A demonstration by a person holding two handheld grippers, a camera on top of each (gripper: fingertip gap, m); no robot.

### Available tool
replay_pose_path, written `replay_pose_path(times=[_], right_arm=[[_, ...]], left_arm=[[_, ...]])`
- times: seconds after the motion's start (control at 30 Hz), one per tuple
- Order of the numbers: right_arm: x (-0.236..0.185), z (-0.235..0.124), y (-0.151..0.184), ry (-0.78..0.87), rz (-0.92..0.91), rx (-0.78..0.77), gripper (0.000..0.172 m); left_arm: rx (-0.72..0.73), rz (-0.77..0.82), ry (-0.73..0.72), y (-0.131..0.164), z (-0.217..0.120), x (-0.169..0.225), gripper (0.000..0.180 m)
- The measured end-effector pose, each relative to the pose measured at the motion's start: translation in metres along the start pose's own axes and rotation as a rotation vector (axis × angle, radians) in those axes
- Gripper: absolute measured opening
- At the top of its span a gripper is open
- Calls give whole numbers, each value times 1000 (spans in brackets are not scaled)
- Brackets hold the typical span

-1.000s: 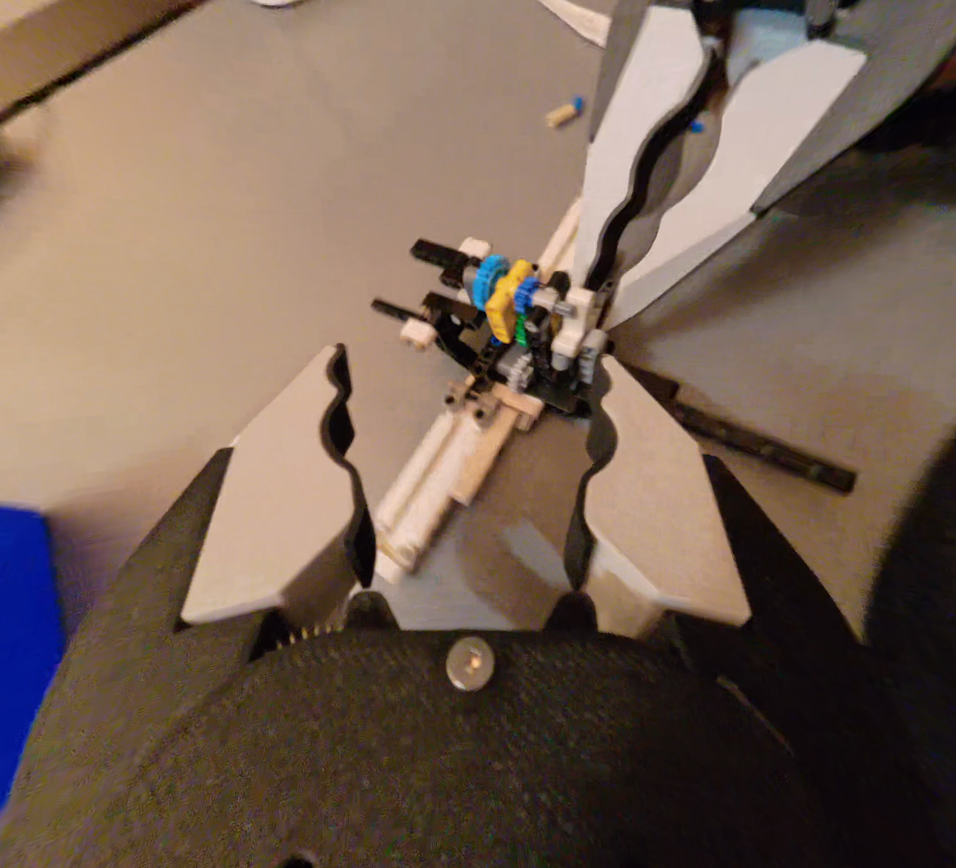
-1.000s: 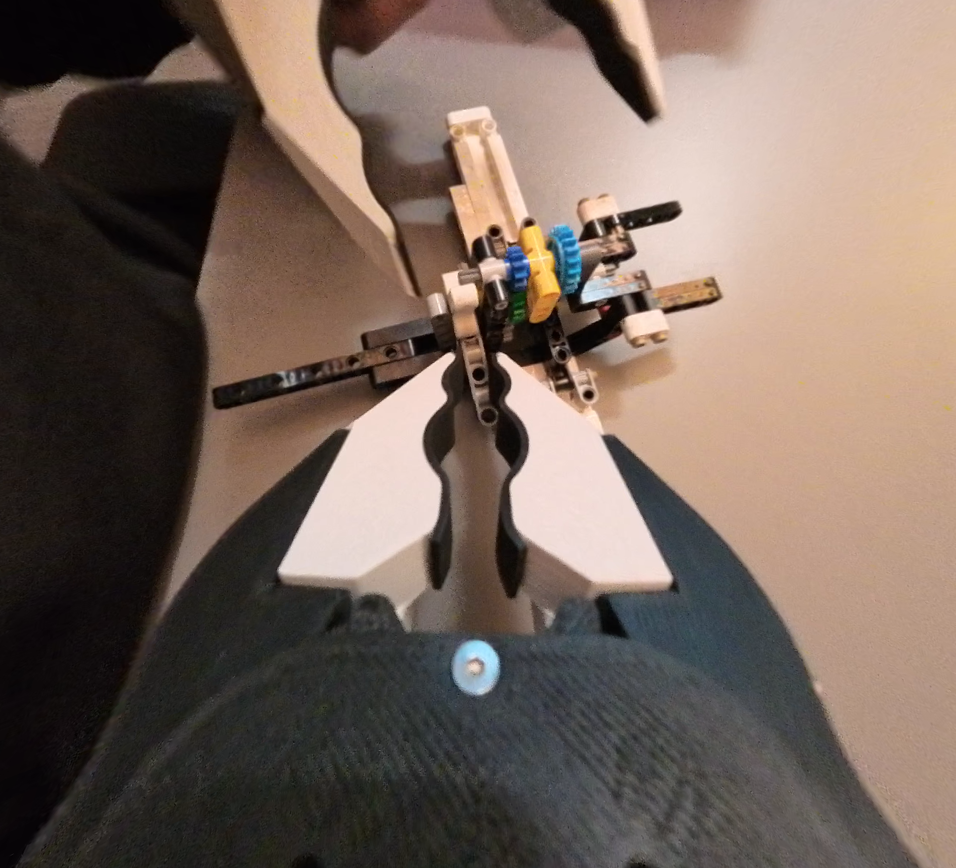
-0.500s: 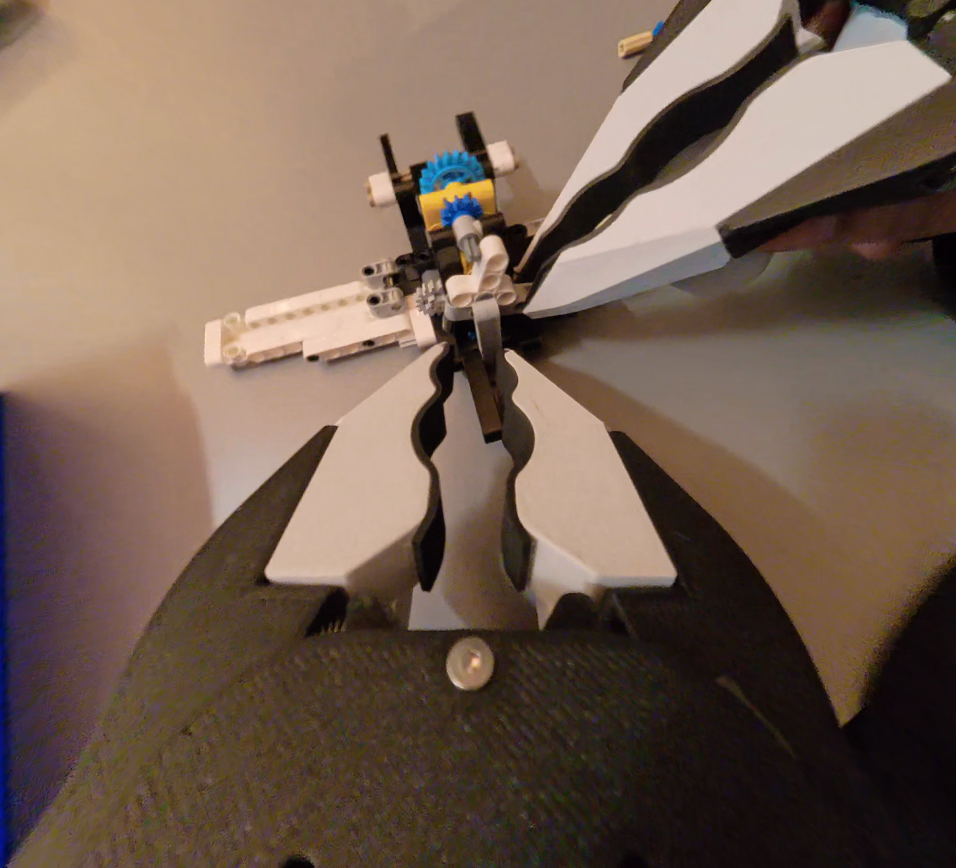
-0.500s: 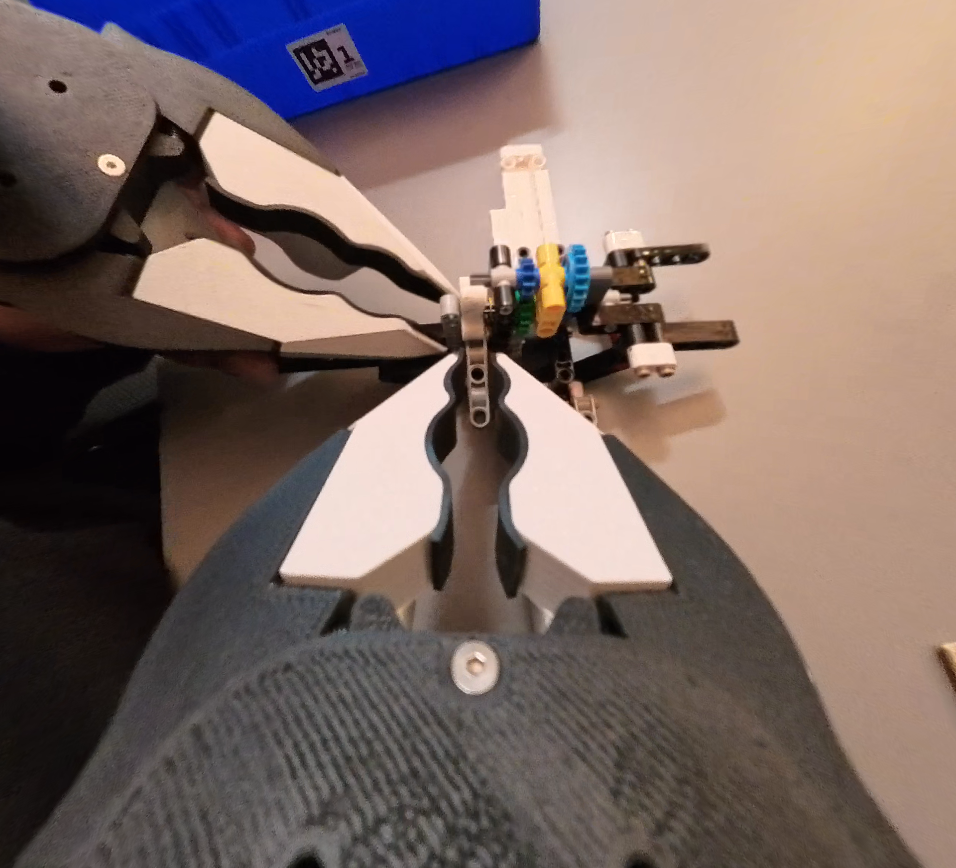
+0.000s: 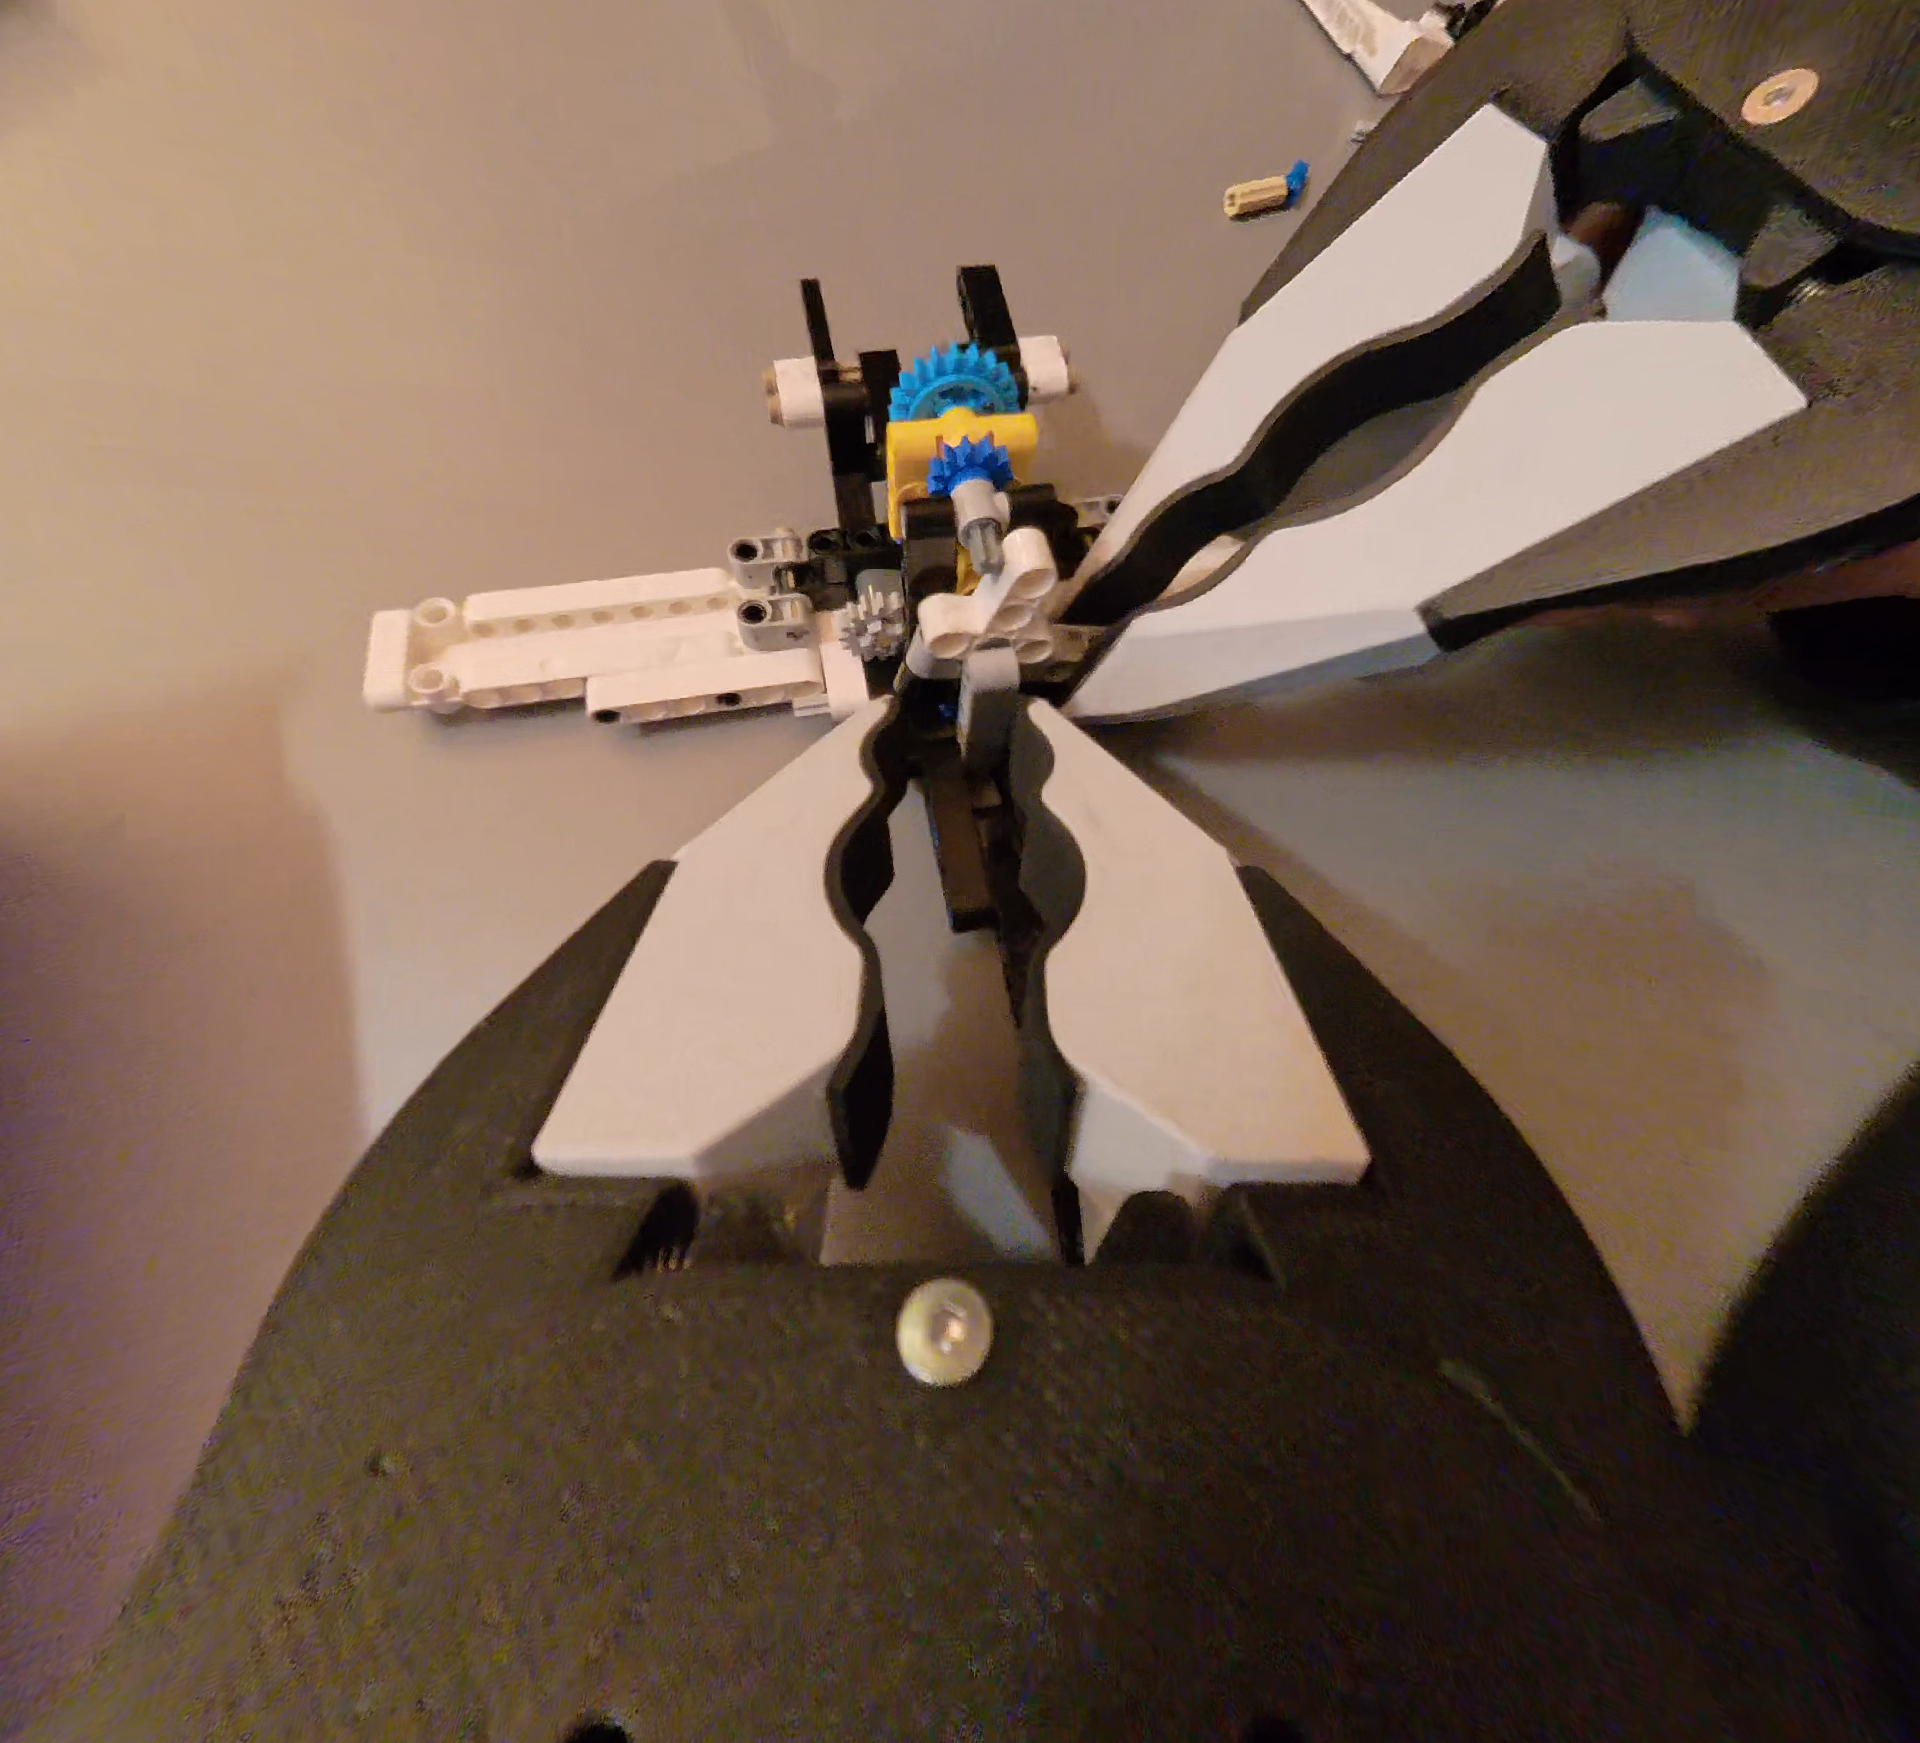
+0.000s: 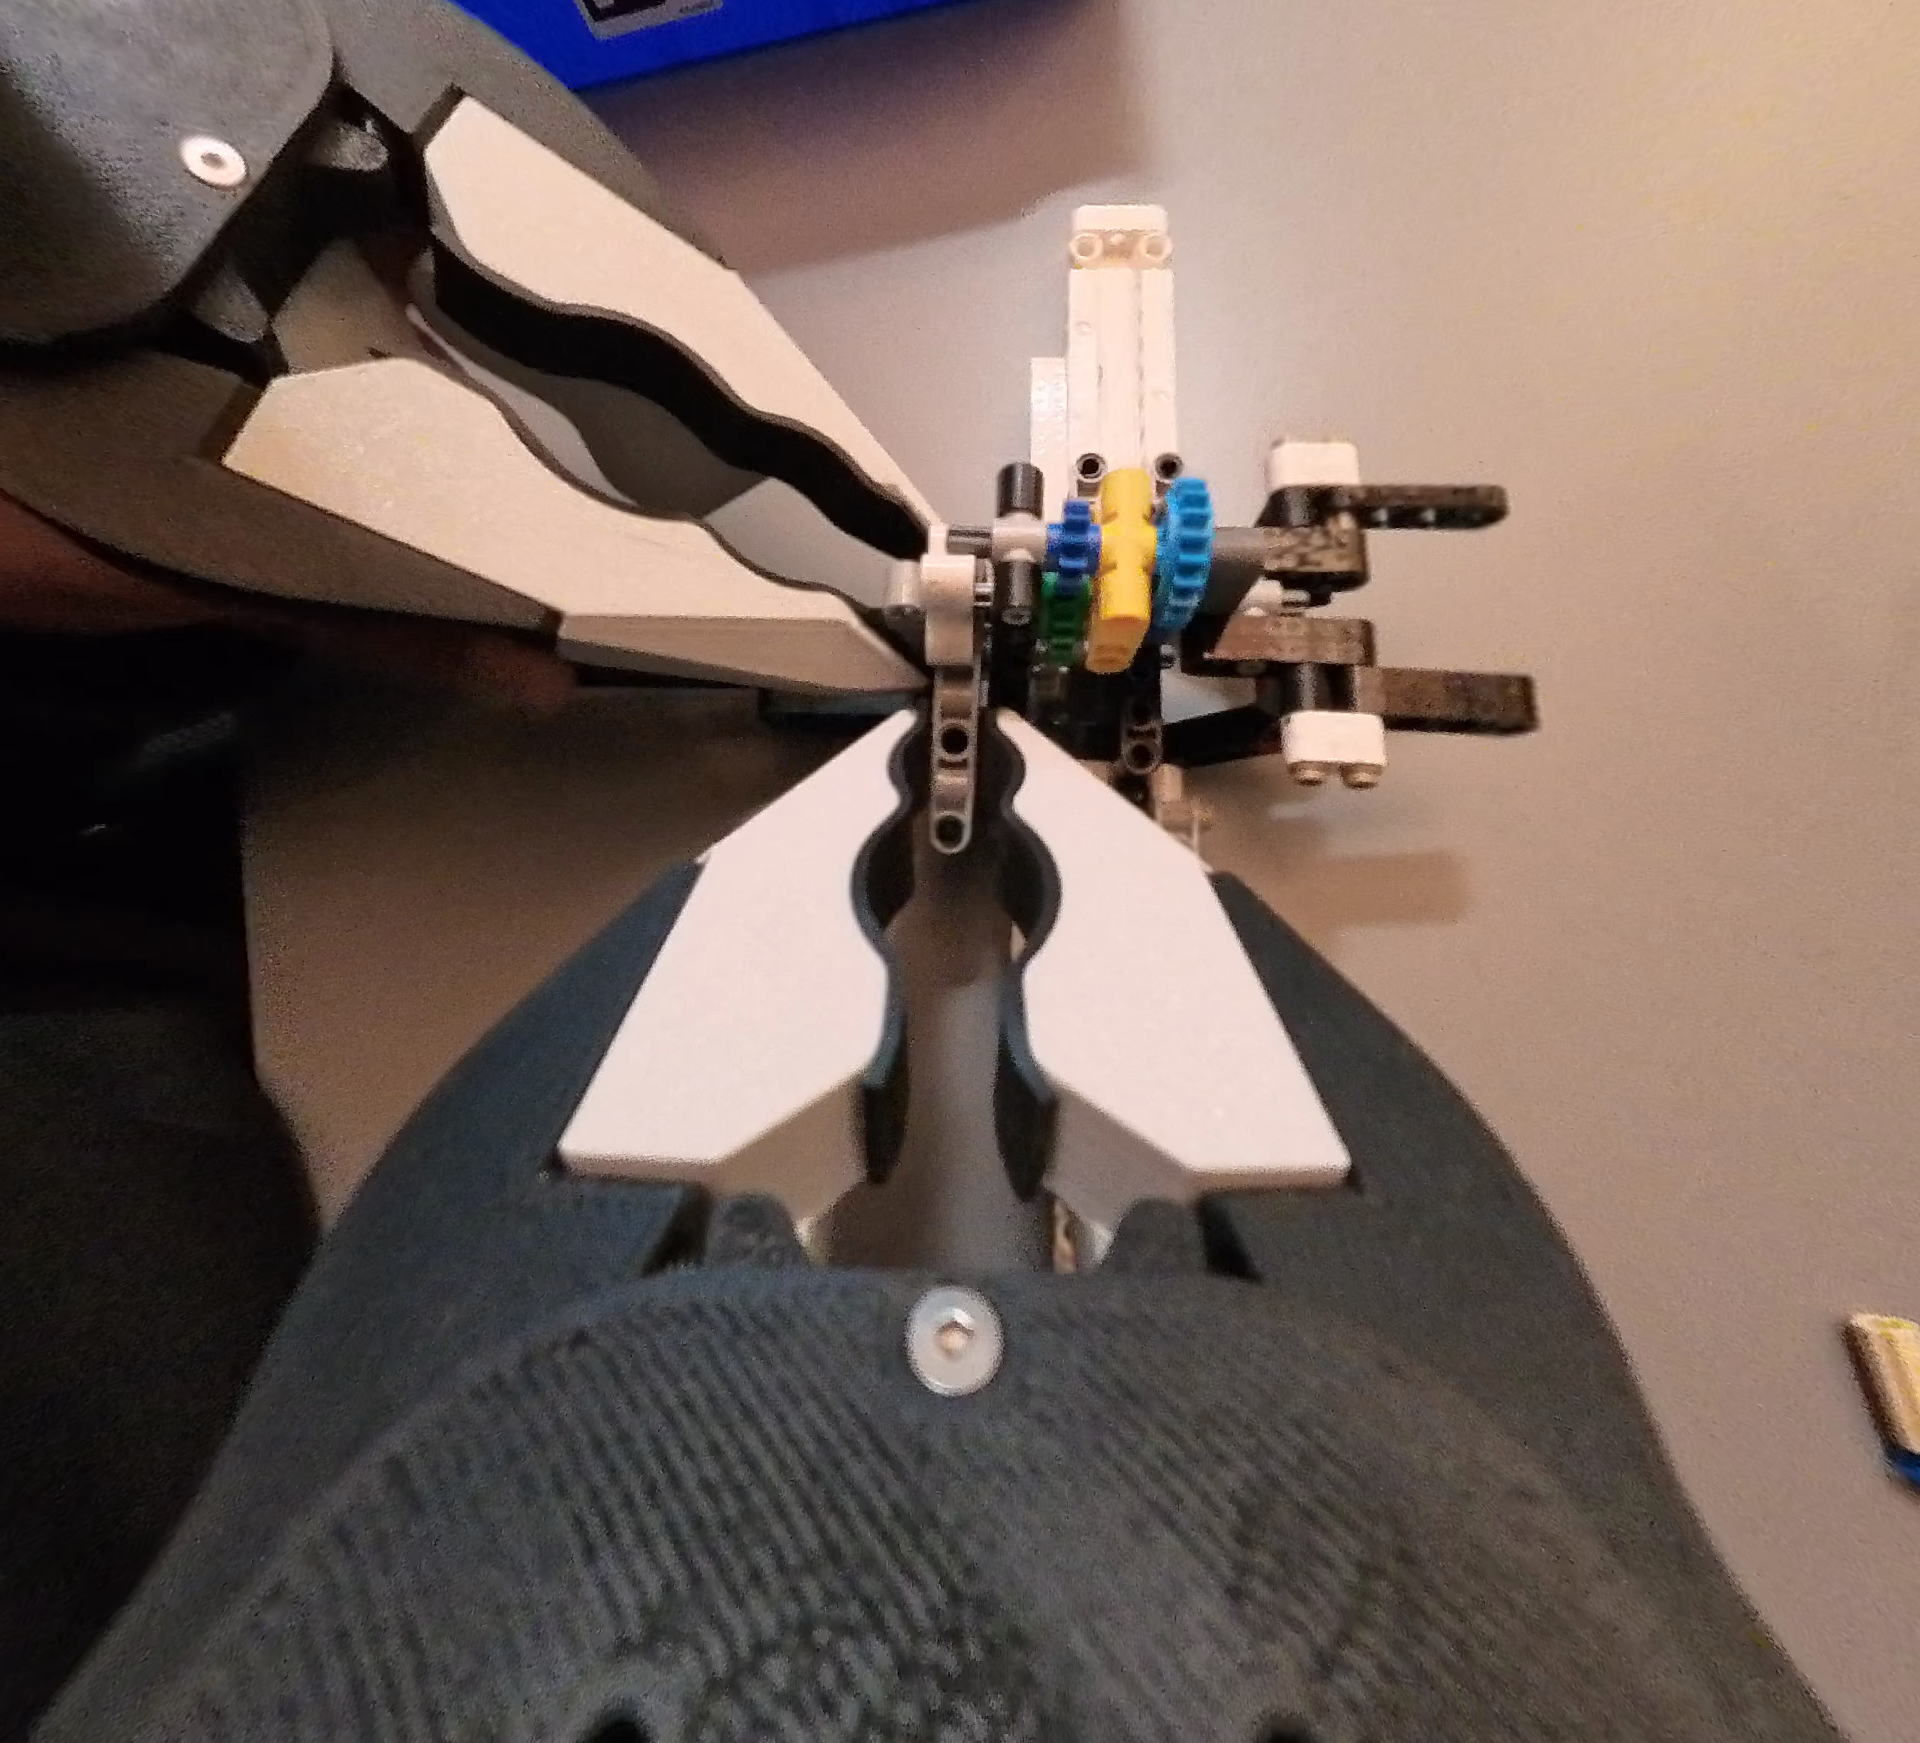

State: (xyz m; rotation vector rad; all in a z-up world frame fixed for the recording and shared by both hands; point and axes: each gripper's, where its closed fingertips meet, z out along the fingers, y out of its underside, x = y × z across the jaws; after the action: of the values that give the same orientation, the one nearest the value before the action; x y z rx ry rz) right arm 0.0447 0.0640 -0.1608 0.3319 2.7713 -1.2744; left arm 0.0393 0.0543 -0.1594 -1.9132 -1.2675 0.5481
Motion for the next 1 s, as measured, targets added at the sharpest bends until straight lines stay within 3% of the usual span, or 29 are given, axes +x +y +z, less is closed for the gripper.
replay_pose_path(times=[0.07, 0.33, 0.7, 0.87, 0.93, 1.0], right_arm=[[0, 1, 1, 16, -15, -16, 7], [4, -6, 8, 54, 39, -111, 8], [8, -23, 17, -166, 235, -206, 8], [6, -23, 7, -67, 126, -58, 11], [8, -27, 17, 19, 45, -53, 36], [9, -29, 20, 72, -3, -22, 33]], left_arm=[[-3, 21, 9, -1, 1, 3, 4], [-48, 146, -69, -2, 7, 8, 5], [-58, 267, -106, -4, 15, 21, 9], [-56, 174, -65, -3, 12, 10, 8], [-60, 158, -47, -3, 12, 11, 8], [-66, 157, -44, -3, 13, 11, 8]])
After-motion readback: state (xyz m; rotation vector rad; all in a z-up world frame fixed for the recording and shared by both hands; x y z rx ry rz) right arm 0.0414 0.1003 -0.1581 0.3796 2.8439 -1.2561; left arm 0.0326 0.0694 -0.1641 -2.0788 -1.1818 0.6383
